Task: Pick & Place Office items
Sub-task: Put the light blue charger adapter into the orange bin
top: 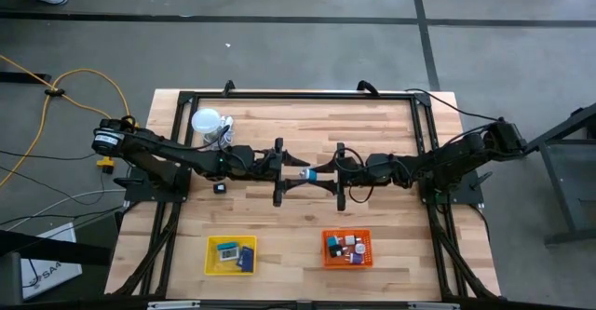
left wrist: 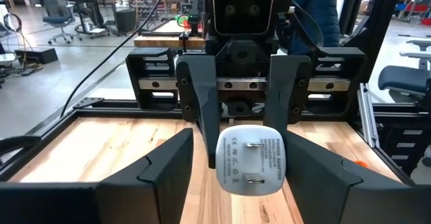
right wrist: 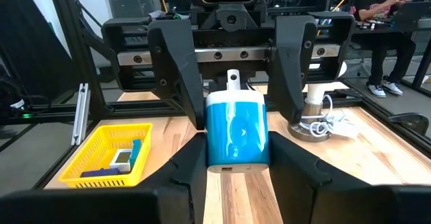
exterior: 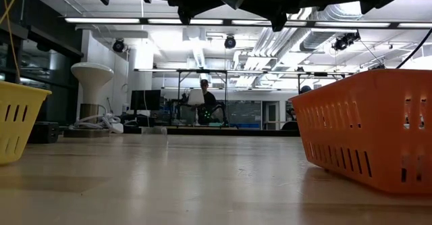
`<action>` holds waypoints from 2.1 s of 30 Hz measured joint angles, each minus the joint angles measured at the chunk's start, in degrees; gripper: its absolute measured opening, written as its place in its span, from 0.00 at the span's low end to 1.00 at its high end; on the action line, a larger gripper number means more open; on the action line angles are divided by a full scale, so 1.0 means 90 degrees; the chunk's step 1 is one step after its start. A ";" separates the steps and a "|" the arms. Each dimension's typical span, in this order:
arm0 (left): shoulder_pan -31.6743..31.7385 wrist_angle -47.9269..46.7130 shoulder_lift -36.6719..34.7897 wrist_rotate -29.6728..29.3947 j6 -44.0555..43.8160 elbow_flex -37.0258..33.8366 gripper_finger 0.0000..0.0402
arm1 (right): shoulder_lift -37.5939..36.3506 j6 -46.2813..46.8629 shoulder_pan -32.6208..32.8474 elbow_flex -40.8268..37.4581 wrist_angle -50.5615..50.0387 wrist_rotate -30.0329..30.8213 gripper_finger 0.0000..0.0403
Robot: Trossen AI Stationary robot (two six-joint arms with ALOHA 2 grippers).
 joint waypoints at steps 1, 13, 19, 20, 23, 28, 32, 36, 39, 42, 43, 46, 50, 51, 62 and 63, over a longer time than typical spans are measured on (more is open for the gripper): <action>0.0000 0.0000 0.0002 0.0011 -0.0002 0.0000 0.54 | 0.0000 0.0000 0.0000 0.0000 0.0000 0.0000 0.29; -0.0237 0.0175 0.0000 0.0203 0.0043 0.0000 0.56 | 0.0000 0.0105 0.0017 0.0005 -0.0178 0.0014 0.29; -0.0243 0.0216 0.0000 0.0230 0.0056 0.0000 0.56 | 0.0000 0.0417 0.0178 0.0005 -0.0592 0.0045 0.29; -0.0243 0.0219 0.0000 0.0229 0.0056 0.0000 0.56 | 0.0002 0.0503 0.0232 0.0005 -0.0667 0.0048 0.29; -0.0240 0.0247 0.0000 0.0228 0.0058 0.0000 0.56 | 0.0002 0.0687 0.0444 0.0005 -0.0854 0.0051 0.29; -0.0240 0.0245 0.0000 0.0228 0.0052 0.0000 0.56 | 0.0001 0.1090 0.0965 0.0005 -0.1305 0.0050 0.29; -0.0240 0.0243 0.0000 0.0225 0.0050 0.0000 0.56 | 0.0002 0.1719 0.1507 0.0002 -0.1853 0.0288 0.29; -0.0240 0.0243 0.0000 0.0225 0.0032 0.0000 0.56 | 0.0001 0.2546 0.2106 0.0002 -0.2465 0.0635 0.29; -0.0240 0.0240 0.0000 0.0225 0.0032 0.0000 0.56 | 0.0002 0.3228 0.2553 0.0002 -0.2749 0.0775 0.29; -0.0240 0.0240 0.0000 0.0223 0.0025 0.0000 0.56 | 0.0001 0.3953 0.2954 0.0002 -0.2959 0.0791 0.29; -0.0240 0.0240 0.0000 0.0223 0.0005 0.0000 0.56 | 0.0002 0.4194 0.3073 0.0002 -0.3050 0.0838 0.29; -0.0240 0.0240 0.0000 0.0223 0.0002 0.0000 0.56 | 0.0002 0.4860 0.3376 0.0002 -0.3525 0.1049 0.29; -0.0240 0.0240 0.0000 0.0220 -0.0014 0.0000 0.56 | 0.0018 0.5602 0.3593 0.0002 -0.4182 0.1282 0.29; -0.0240 0.0240 0.0000 0.0220 -0.0016 0.0000 0.56 | 0.0054 0.5729 0.3608 0.0002 -0.4275 0.1283 0.29; -0.0238 0.0238 0.0000 0.0219 -0.0048 0.0000 0.56 | 0.0830 0.6188 0.3609 0.0002 -0.4195 0.0772 0.31; -0.0238 0.0238 0.0000 0.0220 -0.0050 0.0000 0.56 | 0.0849 0.6188 0.3607 0.0007 -0.4177 0.0743 0.31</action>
